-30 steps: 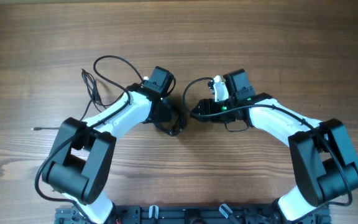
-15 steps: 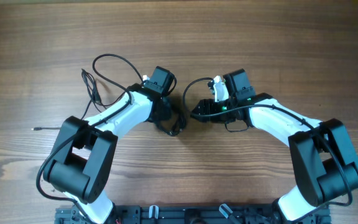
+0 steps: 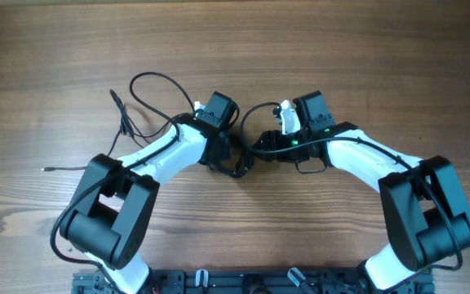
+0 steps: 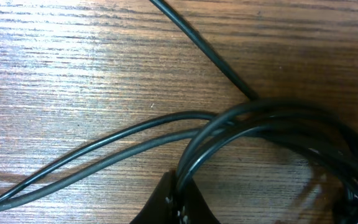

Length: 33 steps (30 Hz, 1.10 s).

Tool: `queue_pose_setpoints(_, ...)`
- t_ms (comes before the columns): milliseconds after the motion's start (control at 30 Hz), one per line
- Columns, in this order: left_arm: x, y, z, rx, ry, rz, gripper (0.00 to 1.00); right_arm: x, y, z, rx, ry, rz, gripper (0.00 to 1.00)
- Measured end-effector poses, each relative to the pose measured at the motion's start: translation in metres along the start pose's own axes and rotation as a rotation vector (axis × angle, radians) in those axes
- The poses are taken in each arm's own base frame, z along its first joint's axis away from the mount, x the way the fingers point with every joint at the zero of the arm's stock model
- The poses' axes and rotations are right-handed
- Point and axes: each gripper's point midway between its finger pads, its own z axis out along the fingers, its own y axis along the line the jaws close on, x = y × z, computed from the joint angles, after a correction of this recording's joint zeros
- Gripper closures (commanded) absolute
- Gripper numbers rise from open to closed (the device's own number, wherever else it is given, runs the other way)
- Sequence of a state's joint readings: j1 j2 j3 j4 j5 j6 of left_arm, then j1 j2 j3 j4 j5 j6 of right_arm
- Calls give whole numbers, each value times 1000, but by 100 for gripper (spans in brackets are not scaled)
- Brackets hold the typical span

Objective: Untangle cables

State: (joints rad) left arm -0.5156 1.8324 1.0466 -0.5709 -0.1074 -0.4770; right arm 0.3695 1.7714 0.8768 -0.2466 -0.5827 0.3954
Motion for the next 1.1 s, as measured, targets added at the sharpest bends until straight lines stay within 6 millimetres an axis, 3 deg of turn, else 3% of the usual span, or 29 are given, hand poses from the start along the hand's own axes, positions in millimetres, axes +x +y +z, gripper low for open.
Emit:
queue_pose_setpoints(133, 2, 3, -12, 2, -3, 0, 96, 0, 0, 0, 1, 0, 0, 37)
queue_pose_setpoints(300, -5, 6, -72, 58, -94, -12, 96, 2, -2, 0, 10, 7, -33, 41)
queue_pose_setpoints(400, -4, 4, -90, 94, -111, -14, 96, 10, -5, 0, 21, 40, -62, 41)
queue_pose_setpoints(500, -1, -3, -93, 138, -95, -11, 96, 16, 1, -3, -11, 82, -112, 41)
queue_pose_setpoints(667, 4, -7, -93, 166, -68, -8, 96, 2, 39, -11, -168, 72, -212, 48)
queue_pose_setpoints(800, 9, -13, -94, 204, -44, -4, 96, -6, 58, -17, -257, 54, -257, 70)
queue_pose_setpoints(933, 11, -17, -95, 223, -33, -3, 96, -9, 65, -18, -292, 43, -253, 96)
queue_pose_setpoints(1100, 11, -19, -95, 234, -32, -2, 96, -6, 59, -17, -260, 58, -207, 96)
